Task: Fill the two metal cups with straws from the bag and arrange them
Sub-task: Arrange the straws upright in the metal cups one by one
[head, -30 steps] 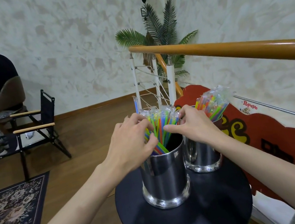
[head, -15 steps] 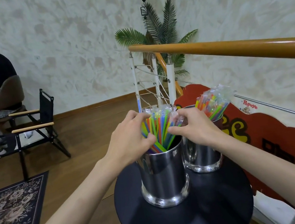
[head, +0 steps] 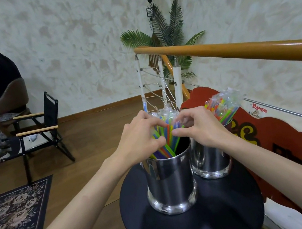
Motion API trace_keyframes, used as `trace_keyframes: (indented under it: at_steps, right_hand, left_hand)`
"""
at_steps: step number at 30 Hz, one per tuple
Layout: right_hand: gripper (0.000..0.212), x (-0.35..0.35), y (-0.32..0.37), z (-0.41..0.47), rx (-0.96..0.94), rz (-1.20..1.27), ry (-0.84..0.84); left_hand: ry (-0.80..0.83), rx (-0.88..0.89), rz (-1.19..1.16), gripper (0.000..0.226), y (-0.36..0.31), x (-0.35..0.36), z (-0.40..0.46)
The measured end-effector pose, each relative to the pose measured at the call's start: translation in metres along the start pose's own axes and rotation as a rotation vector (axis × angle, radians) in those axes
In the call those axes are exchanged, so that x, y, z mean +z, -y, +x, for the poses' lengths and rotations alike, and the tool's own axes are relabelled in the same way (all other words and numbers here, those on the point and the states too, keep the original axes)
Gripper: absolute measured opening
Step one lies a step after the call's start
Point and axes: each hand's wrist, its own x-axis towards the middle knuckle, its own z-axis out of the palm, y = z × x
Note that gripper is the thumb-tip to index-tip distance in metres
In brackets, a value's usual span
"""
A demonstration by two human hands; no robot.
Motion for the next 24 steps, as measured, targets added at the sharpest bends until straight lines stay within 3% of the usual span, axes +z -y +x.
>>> trace_keyframes:
  at_steps: [14, 19, 24]
  right_hand:
    - [0.016, 0.009, -0.001, 0.001, 0.063, 0.167, 0.010]
    - [0.016, 0.010, 0.002, 0.000, 0.048, 0.184, 0.020]
    - [0.012, 0.009, 0.000, 0.000, 0.039, 0.200, 0.011]
  left_hand:
    - [-0.063, -0.034, -0.112, 0.017, 0.004, 0.005, -0.002]
    - [-0.154, -0.055, -0.077, 0.024, -0.001, 0.012, 0.000]
    - [-0.140, -0.051, -0.109, 0.021, 0.000, 0.012, 0.002]
